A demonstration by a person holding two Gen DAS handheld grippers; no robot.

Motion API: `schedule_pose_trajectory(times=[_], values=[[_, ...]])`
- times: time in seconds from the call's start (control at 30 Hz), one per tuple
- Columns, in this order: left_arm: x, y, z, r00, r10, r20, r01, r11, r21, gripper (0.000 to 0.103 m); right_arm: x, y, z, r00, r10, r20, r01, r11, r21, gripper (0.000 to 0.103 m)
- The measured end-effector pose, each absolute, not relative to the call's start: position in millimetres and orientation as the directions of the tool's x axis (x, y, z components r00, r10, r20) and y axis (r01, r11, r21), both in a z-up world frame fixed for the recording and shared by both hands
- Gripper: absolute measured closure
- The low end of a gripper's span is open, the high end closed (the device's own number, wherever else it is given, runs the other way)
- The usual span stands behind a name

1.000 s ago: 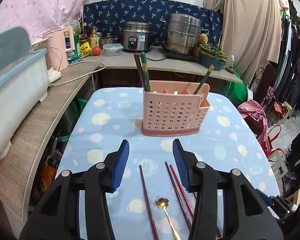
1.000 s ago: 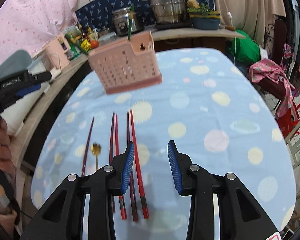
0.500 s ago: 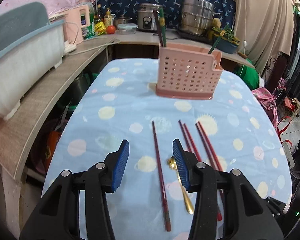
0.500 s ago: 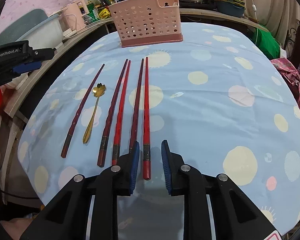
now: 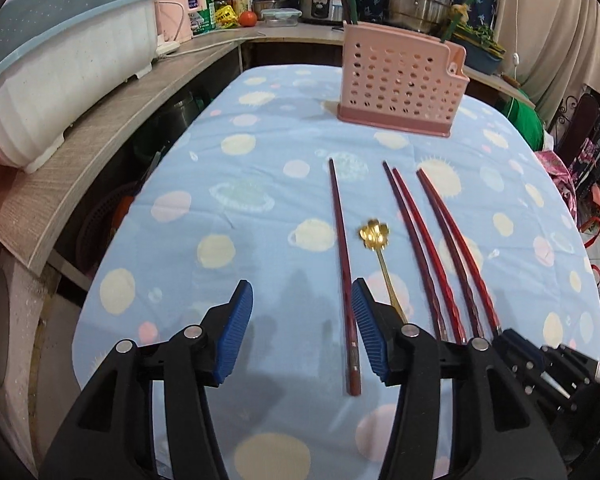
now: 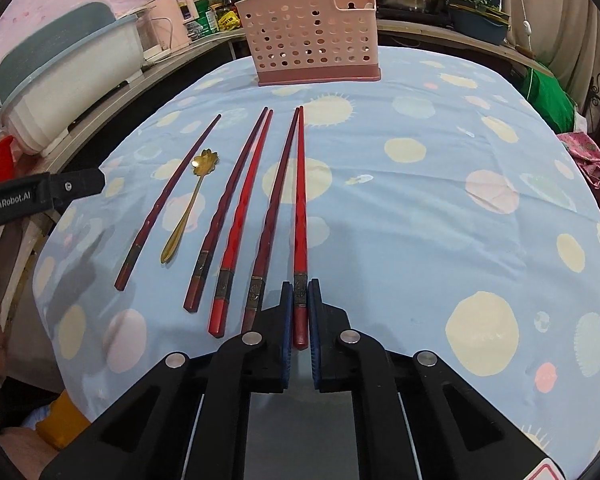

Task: Organize utensils
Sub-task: 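Grasp a dark-red chopstick with the left tool while the right tool grasps a red chopstick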

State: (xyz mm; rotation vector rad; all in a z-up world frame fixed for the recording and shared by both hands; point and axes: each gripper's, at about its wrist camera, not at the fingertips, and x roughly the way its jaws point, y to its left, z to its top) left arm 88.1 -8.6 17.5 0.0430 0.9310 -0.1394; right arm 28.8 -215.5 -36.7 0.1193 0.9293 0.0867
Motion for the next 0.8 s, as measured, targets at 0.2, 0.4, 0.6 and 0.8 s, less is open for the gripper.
schedule_pose_trajectory(times=[0.2,0.4,0.6,0.8], values=[[74.2,-16.0,-0.6,0.556,-0.113,-0.824,0.166,0.986,-0.023,0.045,24.6,-213.9,-36.9,0.600,0.115,-0.792,-0.019,0.991,0.129,0.096],[73.9,-21.1,-20.3,0.522,-0.125,-0.844,0.208,0.978,-0.016,0.043,18.9,-215.3,-37.3,0.603,0.109,-0.790,0.026,0.987,0.156,0.096],[75.0,-24.1,-33.7,0.505,-0.145,-0.851,0.244,0.970,-0.020,0.046,12.5,-212.8,-37.0,0.605,0.087,-0.791,0.059,0.986,0.153,0.096],[73.0,-21.8,-36.3,0.516,-0.159,-0.842,0.259,0.966,-0.024,0.052,9.2,-209.4,-36.0,0.599,0.064,-0.798,0.075,0.988,0.135,0.096]])
